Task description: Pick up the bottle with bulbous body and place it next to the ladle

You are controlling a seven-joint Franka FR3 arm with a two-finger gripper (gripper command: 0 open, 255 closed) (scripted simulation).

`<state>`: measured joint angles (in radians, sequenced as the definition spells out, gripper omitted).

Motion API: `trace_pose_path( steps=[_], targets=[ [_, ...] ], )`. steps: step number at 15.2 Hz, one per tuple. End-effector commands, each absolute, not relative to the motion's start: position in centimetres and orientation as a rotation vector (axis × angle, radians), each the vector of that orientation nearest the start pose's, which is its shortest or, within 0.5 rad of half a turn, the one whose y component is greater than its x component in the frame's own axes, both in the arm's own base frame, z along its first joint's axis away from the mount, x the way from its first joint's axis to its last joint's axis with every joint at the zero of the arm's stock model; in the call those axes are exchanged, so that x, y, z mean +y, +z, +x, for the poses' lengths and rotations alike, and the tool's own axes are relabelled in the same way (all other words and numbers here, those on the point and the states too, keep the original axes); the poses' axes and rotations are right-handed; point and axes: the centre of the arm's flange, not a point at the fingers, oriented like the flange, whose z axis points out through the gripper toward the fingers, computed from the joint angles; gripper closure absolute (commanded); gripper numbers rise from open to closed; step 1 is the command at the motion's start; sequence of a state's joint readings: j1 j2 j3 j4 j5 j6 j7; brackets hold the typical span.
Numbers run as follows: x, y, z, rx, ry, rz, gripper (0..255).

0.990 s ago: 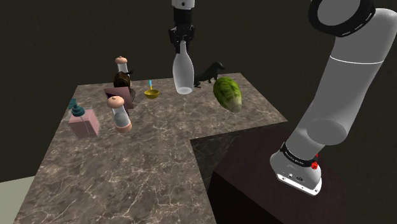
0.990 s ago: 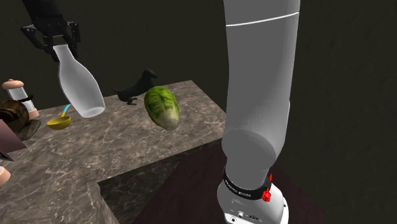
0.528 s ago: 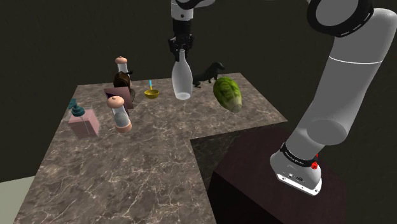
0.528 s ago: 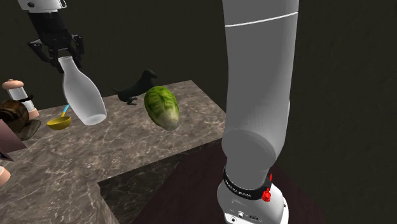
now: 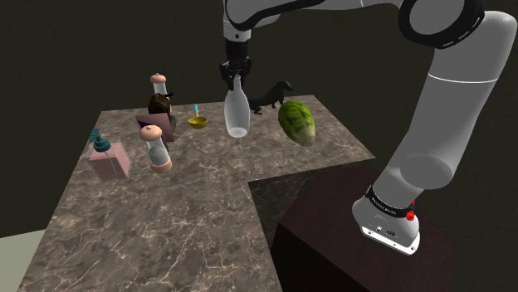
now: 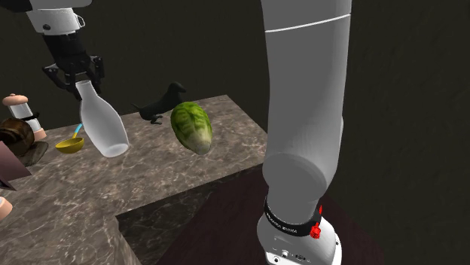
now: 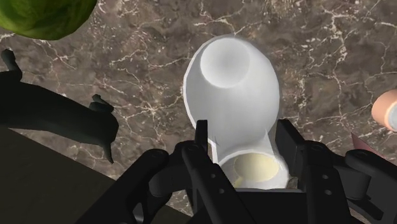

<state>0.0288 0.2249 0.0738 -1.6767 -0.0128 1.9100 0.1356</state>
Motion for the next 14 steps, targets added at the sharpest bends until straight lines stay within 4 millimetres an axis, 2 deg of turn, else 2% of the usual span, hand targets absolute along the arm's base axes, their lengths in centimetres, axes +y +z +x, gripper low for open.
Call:
trace_pose_path(
  steps=[1,4,12,13,14],
  targets=[
    [5.9,45.9,62.6,0.048,-0.015,-3.136,255],
    [5.9,44.1,62.6,0.048,-0.015,-3.136,255],
    [5.9,44.1,62.6,0.048,-0.015,-3.136,255],
    [5.9,44.1,62.6,0.048,-0.015,-3.136,0],
    [5.9,44.1,62.6,0.048,-0.015,-3.136,0]
  ],
)
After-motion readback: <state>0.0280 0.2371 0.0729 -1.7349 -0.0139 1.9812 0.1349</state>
